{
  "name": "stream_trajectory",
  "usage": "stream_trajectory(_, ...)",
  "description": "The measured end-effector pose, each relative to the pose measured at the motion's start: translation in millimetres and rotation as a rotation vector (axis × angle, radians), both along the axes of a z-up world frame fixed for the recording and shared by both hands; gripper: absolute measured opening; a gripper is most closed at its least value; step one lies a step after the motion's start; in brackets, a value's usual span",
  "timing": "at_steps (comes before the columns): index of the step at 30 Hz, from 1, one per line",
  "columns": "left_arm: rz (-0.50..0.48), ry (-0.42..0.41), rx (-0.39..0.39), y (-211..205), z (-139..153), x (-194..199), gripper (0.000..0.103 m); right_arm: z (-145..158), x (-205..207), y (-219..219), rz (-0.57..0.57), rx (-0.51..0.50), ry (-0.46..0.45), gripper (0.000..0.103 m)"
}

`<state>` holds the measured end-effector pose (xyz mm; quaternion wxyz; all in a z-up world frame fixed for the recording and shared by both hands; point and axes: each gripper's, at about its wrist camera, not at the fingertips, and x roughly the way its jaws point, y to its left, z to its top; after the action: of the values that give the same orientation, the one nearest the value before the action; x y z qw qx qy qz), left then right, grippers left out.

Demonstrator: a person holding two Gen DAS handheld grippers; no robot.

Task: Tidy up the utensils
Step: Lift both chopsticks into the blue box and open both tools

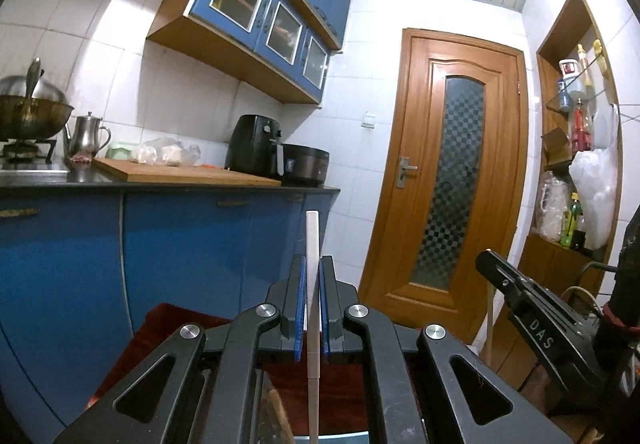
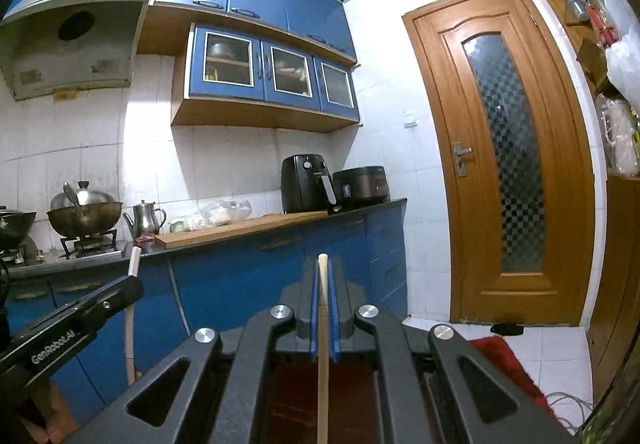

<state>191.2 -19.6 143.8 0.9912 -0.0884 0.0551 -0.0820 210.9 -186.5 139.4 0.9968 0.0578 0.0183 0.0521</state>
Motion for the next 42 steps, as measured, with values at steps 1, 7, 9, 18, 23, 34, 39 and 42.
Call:
stream_trajectory(1, 0.003, -0.006, 0.001, 0.7, -3.3, -0.6, 0.006, -3.9, 0.0, 0.0, 0.000, 0.000, 0.003, 0.006)
stream_trajectory(7, 0.008, -0.009, 0.010, -1.2, -20.5, -0.7, 0.006, -23.8, -5.5, 3.5, 0.014, -0.037, 0.041, 0.006)
stream_trajectory(9, 0.000, -0.004, 0.020, -3.2, -25.5, -1.1, 0.006, -27.3, -6.4, 4.6, 0.026, -0.043, 0.059, 0.006)
stream_trajectory(18, -0.017, 0.045, 0.048, -10.0, -32.6, -5.6, 0.011, -31.2, -11.2, -3.6, 0.071, -0.006, 0.135, 0.011)
stream_trajectory(23, -0.029, 0.071, 0.049, -9.4, -30.6, -13.2, 0.013, -27.3, -19.9, -4.3, 0.084, 0.011, 0.143, 0.013)
stream_trajectory(34, -0.060, 0.111, 0.054, -2.6, -16.4, -46.1, 0.013, -12.8, -51.8, -3.8, 0.068, 0.065, 0.219, 0.013)
stream_trajectory(39, -0.065, 0.142, 0.039, 1.7, -15.5, -62.5, 0.013, -12.5, -70.0, -4.5, 0.073, 0.095, 0.258, 0.013)
stream_trajectory(42, -0.075, 0.160, 0.040, 3.5, -16.0, -75.0, 0.013, -12.0, -80.1, -2.8, 0.079, 0.102, 0.283, 0.013)
